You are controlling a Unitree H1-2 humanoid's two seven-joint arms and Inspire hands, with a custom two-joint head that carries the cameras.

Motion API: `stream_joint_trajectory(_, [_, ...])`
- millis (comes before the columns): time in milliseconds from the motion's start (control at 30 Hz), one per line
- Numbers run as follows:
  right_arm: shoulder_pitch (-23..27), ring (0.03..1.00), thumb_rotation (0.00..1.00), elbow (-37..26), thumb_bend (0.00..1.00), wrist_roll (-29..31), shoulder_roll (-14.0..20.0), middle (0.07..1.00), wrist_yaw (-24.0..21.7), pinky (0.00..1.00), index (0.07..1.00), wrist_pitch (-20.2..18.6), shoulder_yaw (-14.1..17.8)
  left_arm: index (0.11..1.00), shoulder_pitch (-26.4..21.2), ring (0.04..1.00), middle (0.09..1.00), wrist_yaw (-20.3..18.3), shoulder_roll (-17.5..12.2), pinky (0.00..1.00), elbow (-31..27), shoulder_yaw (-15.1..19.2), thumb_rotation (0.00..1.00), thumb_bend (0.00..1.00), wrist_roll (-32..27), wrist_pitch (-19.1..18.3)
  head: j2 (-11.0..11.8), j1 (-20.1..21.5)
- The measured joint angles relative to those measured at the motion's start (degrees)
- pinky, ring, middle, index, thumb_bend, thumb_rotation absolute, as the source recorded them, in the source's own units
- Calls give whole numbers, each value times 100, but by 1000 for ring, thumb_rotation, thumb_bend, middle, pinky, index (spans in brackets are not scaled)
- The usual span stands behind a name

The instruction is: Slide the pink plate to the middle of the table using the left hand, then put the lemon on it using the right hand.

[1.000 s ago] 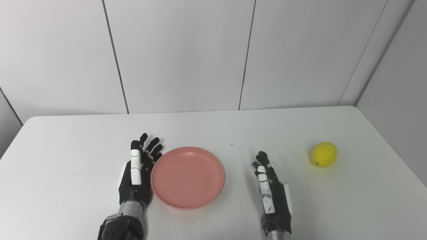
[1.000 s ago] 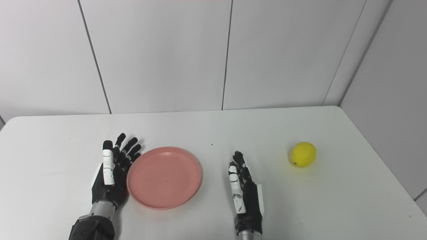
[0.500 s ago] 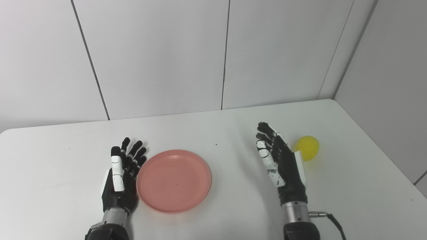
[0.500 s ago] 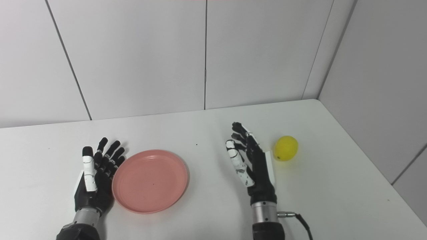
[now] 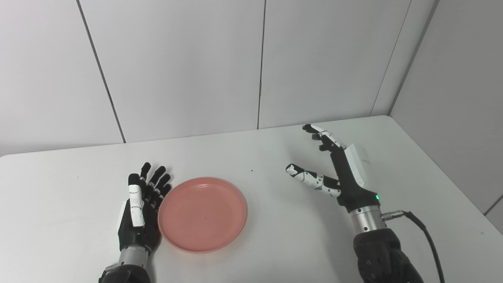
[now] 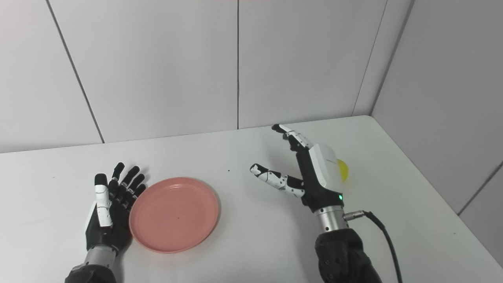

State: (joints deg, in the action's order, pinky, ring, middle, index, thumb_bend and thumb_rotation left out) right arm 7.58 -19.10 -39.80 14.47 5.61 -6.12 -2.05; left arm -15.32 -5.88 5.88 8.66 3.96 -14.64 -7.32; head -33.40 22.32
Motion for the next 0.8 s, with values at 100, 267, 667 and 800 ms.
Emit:
stream_joint_trajectory(100, [152, 791, 815, 287, 800, -316, 403, 816, 12, 706, 790, 210, 1, 982, 0, 916, 918, 0, -10, 952, 1, 0, 920, 829, 1, 0, -9, -26])
stream_joint_trajectory(267, [440, 806, 759, 494, 834, -909, 1030, 825, 15, 780, 799, 239, 29, 977, 0, 911, 912, 0, -16, 948, 0, -4, 923, 810, 5, 1, 9, -35])
stream_joint_trajectory(667, [615, 784, 780, 1167, 891, -1483, 1409, 796, 176, 773, 781, 290, -65, 983, 5, 907, 910, 2, -26, 950, -18, -25, 929, 786, 17, -9, 0, -79])
stream_joint_trajectory(800, [695, 788, 790, 1333, 883, -1535, 1454, 787, 176, 795, 780, 289, -83, 975, 11, 891, 893, 2, -18, 932, -34, -32, 913, 807, 16, -21, 0, -70])
